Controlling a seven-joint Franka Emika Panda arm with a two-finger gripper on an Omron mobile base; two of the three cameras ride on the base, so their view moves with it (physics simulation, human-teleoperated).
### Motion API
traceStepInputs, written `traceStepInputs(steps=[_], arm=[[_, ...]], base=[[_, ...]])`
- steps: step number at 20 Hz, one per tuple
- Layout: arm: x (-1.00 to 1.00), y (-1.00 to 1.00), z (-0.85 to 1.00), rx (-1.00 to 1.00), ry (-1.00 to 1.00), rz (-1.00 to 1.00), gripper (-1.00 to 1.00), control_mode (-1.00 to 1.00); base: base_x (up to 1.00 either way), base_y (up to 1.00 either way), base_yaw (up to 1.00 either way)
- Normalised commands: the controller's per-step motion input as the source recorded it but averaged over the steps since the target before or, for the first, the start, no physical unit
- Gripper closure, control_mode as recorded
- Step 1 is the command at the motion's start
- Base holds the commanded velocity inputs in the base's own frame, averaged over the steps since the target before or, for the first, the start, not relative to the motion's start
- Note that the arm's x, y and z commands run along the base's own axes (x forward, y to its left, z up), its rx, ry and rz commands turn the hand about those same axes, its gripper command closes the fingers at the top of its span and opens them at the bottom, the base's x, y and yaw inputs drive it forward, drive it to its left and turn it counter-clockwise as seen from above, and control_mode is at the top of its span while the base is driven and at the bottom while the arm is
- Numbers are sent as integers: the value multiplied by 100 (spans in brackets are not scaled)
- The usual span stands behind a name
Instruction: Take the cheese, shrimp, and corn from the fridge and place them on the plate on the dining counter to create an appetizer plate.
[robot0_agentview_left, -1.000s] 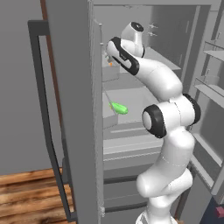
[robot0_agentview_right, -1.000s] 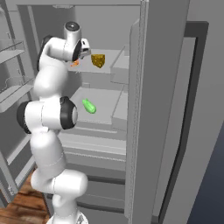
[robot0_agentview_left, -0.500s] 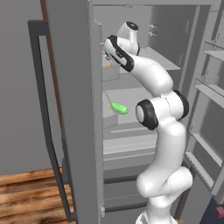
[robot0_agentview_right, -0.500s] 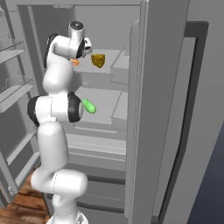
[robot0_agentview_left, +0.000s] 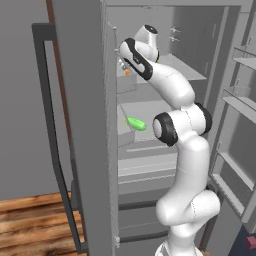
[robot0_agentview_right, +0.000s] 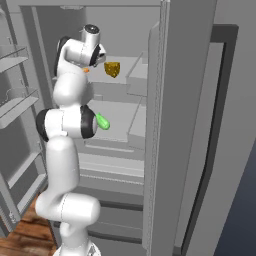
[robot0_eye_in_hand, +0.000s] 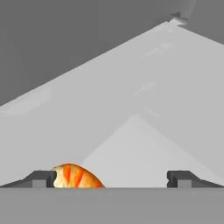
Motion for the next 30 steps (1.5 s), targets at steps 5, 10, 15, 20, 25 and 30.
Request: traceStepInputs(steps=[5, 10, 15, 20, 25, 30], arm=[[-6, 0, -1, -1, 0, 9, -100, -100], [-1, 0, -2, -3, 0, 5, -100, -100], [-22, -2, -7, -5, 0, 4, -100, -100], [-22, -1, -17, -6, 0, 3, -100, -100], [0, 0, -37, -3, 0, 3, -100, -100], [42, 4, -53, 0, 0, 5, -100, -100]], base=[[0, 0, 0], [0, 0, 0], [0, 0, 0], [0, 0, 0], [0, 0, 0], [0, 0, 0]])
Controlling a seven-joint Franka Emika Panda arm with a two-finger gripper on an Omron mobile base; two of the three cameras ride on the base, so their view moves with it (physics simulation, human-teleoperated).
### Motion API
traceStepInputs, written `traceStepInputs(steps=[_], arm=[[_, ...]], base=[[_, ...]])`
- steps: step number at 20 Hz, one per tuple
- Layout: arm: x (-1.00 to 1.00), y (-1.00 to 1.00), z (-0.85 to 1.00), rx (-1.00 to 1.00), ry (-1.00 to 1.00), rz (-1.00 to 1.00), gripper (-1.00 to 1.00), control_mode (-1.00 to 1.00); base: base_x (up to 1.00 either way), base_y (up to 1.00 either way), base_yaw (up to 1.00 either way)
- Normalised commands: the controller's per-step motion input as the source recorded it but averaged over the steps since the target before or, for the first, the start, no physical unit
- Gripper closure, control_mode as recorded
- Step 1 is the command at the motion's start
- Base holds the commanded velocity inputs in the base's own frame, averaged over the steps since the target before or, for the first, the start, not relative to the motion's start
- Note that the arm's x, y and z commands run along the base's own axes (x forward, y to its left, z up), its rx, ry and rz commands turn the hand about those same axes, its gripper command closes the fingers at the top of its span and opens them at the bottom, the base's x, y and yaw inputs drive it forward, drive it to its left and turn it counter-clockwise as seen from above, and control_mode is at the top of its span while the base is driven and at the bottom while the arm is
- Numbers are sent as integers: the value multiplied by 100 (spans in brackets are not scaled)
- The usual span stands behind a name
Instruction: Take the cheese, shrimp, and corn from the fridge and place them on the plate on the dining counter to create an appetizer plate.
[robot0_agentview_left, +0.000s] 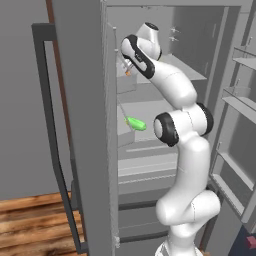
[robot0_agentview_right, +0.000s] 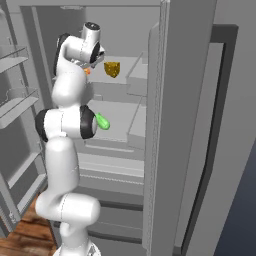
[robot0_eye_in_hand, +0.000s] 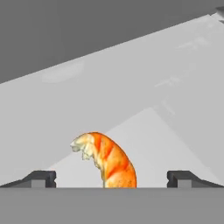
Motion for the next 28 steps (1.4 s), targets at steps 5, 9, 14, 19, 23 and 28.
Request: traceStepInputs(steps=[5, 9, 14, 19, 23, 28], arm=[[52, 5, -63, 0, 3, 5, 100, -100], [41, 7, -72, 0, 12, 3, 100, -100], [9, 1, -73, 0, 15, 0, 100, -100], [-11, 7, -58, 0, 7, 0, 100, -100], [-63, 0, -16, 0, -2, 0, 100, -100], [-90, 0, -16, -1, -12, 0, 100, -100]], base=[[0, 0, 0], [0, 0, 0], [0, 0, 0], [0, 0, 0], [0, 0, 0], [0, 0, 0]])
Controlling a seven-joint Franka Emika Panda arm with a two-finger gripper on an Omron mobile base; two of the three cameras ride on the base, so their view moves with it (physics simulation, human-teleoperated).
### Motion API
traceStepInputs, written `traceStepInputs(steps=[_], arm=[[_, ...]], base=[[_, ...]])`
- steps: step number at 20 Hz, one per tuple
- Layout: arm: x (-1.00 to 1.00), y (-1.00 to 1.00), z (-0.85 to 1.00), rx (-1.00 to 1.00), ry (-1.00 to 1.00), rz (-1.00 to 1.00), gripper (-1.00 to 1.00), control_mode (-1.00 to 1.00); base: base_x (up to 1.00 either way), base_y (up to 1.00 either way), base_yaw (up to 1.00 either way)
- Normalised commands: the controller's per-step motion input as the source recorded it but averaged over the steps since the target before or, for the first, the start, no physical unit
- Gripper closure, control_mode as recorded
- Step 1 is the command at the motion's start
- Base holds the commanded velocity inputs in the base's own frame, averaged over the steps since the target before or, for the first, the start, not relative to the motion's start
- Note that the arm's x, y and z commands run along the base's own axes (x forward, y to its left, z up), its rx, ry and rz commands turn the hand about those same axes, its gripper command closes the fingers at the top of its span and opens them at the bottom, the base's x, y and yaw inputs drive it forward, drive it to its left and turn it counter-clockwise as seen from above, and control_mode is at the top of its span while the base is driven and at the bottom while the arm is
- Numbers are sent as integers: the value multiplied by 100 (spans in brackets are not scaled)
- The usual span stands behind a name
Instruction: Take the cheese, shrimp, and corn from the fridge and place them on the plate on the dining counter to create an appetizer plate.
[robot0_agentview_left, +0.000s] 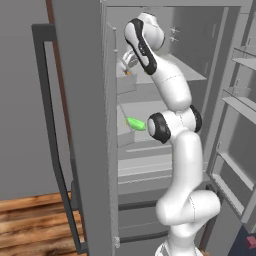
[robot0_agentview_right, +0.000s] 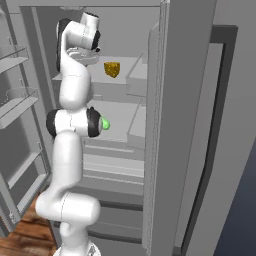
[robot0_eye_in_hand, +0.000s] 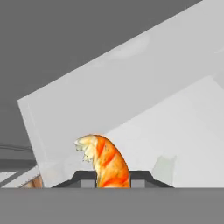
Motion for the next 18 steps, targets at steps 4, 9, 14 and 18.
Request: traceStepInputs(steps=[4, 9, 14, 18], arm=[[-100, 0, -41, -1, -17, -1, 100, -100], [-100, -8, -73, 0, -19, -4, 100, -100], [-100, -25, -64, 0, -27, -6, 100, -100], [-100, -35, -43, 5, -35, -9, 100, -100]], base=[[0, 0, 0], [0, 0, 0], [0, 0, 0], [0, 0, 0]])
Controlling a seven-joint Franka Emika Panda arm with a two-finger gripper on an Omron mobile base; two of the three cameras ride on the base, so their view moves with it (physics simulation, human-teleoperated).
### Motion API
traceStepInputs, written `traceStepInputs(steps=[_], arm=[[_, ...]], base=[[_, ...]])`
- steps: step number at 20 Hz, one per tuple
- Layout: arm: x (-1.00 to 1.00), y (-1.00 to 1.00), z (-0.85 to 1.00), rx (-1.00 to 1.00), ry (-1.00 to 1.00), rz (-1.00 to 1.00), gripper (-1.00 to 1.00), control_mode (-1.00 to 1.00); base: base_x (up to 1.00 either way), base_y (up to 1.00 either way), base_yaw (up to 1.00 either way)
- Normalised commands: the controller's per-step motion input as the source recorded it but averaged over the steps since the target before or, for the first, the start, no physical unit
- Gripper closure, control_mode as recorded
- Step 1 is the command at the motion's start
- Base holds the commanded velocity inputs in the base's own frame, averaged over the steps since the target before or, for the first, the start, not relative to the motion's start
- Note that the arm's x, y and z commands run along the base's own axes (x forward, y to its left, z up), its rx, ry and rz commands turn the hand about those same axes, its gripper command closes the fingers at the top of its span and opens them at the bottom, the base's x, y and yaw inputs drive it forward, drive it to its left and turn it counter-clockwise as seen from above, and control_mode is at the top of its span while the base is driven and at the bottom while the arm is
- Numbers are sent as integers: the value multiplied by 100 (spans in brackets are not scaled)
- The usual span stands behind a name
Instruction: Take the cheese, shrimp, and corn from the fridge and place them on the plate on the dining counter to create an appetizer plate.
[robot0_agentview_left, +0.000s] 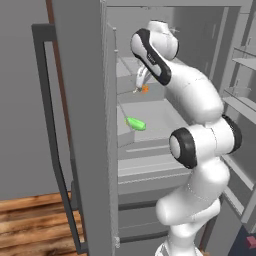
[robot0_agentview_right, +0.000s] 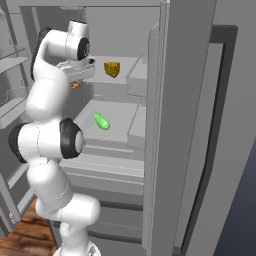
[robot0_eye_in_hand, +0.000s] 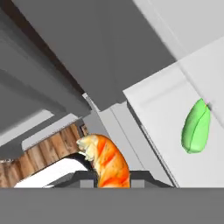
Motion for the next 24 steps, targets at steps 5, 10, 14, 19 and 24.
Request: traceStepInputs(steps=[5, 10, 14, 19, 24], arm=[[-100, -35, -24, 8, -31, -11, 100, -100], [-100, -26, 0, 5, -8, -12, 100, -100], [-100, -24, 0, 0, 0, -12, 100, -100], [-66, -12, -16, 0, 4, -11, 100, -100], [-1, 0, -15, 0, 15, -7, 100, -100]], base=[[0, 0, 0], [0, 0, 0], [0, 0, 0], [0, 0, 0], [0, 0, 0]])
